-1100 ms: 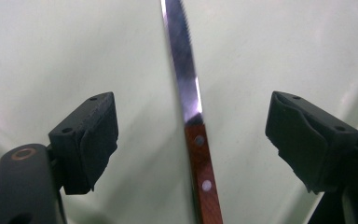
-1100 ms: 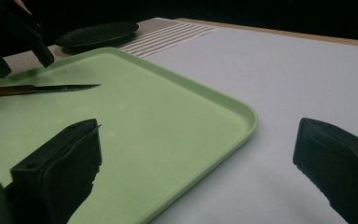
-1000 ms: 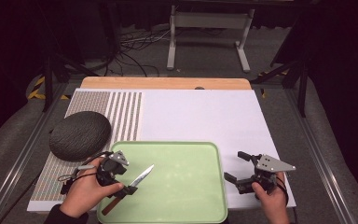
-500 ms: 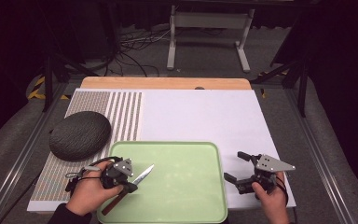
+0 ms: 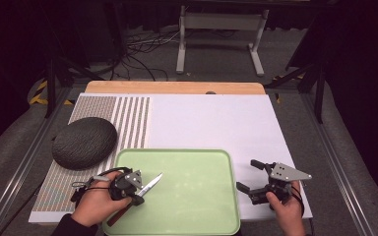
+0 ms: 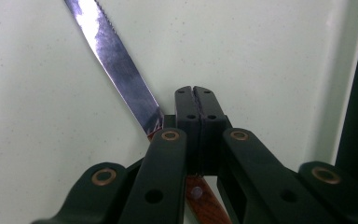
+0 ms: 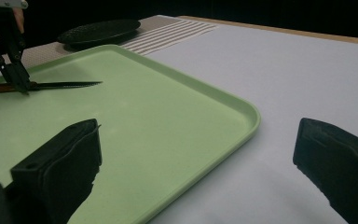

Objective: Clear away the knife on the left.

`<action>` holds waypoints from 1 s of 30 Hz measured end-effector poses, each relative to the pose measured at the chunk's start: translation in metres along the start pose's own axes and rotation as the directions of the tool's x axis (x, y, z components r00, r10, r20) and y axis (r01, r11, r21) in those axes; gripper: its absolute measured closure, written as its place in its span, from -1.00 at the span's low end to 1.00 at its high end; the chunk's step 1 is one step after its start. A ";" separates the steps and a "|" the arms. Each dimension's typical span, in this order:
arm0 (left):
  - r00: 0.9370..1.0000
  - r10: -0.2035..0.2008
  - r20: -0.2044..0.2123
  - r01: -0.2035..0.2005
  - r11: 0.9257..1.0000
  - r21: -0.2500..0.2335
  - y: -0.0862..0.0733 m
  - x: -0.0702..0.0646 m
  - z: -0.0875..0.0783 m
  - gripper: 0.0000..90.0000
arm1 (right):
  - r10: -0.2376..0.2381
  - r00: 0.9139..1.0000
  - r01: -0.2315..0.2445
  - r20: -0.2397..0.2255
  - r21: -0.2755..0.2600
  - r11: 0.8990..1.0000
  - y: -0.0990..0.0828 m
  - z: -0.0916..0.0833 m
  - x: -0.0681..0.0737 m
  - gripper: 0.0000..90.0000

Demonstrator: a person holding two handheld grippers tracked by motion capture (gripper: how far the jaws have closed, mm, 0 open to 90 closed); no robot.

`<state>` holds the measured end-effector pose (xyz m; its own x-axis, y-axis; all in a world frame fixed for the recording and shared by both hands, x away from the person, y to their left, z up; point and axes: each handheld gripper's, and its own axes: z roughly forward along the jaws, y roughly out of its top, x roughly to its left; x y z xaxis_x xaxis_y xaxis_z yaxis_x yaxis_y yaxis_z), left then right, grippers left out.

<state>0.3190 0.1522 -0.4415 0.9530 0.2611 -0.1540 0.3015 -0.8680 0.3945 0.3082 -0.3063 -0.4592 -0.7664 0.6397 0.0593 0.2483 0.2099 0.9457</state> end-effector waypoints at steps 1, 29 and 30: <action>1.000 -0.006 -0.001 0.006 1.000 0.003 -0.001 0.001 0.000 1.00 | 0.001 1.000 -0.001 0.001 -0.002 1.000 0.000 0.000 0.000 -0.96; 0.993 -0.118 -0.028 0.117 0.993 -0.028 -0.019 0.017 -0.009 1.00 | 0.001 1.000 -0.001 0.004 -0.001 1.000 0.000 -0.001 -0.001 -0.96; 0.992 -0.120 -0.029 0.119 0.993 -0.026 -0.020 0.018 -0.010 1.00 | 0.001 1.000 -0.001 0.003 -0.001 1.000 0.000 -0.001 -0.001 -0.96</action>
<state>0.3305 0.1785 -0.4432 0.9104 0.3755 -0.1738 0.4137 -0.8193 0.3971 0.3079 -0.3075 -0.4589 -0.7643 0.6421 0.0593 0.2486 0.2086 0.9459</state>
